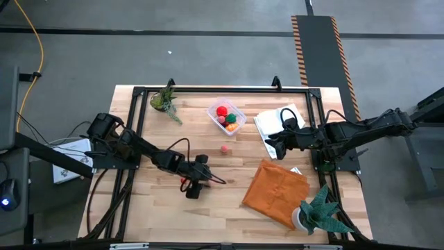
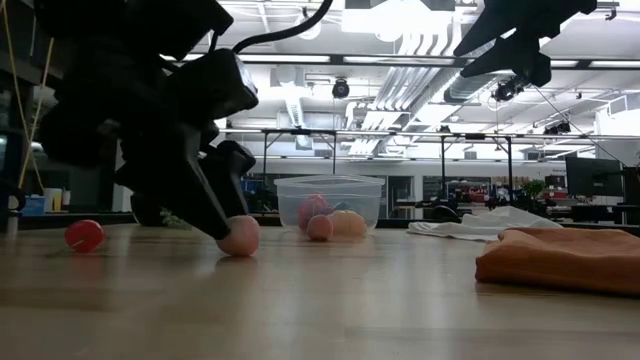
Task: Pick and placing Produce into tupperware
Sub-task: Put the bottom pink peach into the transparent bin
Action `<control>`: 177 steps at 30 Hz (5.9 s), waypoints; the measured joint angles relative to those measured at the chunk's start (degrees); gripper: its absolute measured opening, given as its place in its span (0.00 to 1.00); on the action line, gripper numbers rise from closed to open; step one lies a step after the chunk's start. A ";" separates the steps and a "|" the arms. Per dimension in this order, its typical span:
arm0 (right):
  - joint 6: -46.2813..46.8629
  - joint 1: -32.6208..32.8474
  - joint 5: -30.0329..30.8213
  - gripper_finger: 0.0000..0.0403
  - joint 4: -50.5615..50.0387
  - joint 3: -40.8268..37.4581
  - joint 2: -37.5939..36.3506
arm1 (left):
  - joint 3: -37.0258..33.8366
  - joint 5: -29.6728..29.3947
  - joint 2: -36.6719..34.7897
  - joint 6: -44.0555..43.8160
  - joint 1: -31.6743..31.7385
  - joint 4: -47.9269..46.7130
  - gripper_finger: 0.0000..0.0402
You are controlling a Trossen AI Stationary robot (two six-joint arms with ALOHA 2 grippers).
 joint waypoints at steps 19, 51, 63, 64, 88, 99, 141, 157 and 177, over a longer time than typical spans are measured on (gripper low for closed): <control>0.00 -0.01 0.00 0.36 0.02 0.00 0.00 | 0.00 0.48 1.70 -1.49 0.00 2.11 0.46; -0.02 -0.01 0.92 0.36 0.15 0.00 0.00 | 1.15 0.51 2.89 -1.28 0.00 0.57 0.46; -0.39 -0.01 0.90 0.36 0.15 0.00 0.00 | 1.16 0.52 2.84 -1.49 0.00 0.97 0.46; -0.42 -0.01 0.90 0.36 0.17 0.00 0.00 | 1.16 0.51 2.84 -1.49 0.00 1.00 0.46; -0.68 -0.01 0.88 0.36 0.13 0.00 0.00 | 2.79 1.55 2.79 -1.01 0.00 1.94 0.32; -0.63 -0.01 0.87 0.36 0.15 0.00 0.00 | 12.25 1.38 2.73 2.42 1.77 -10.50 0.31; -4.50 -0.01 0.85 0.36 0.93 0.00 -0.02 | 50.51 1.55 2.64 18.93 29.07 -58.56 0.30; -3.87 0.00 1.93 0.36 1.55 0.00 -0.02 | 50.51 4.91 2.64 19.74 43.57 -58.32 0.30; -1.46 -0.01 2.23 0.36 1.90 0.00 -0.02 | 50.51 15.56 2.65 29.06 46.12 -56.21 0.30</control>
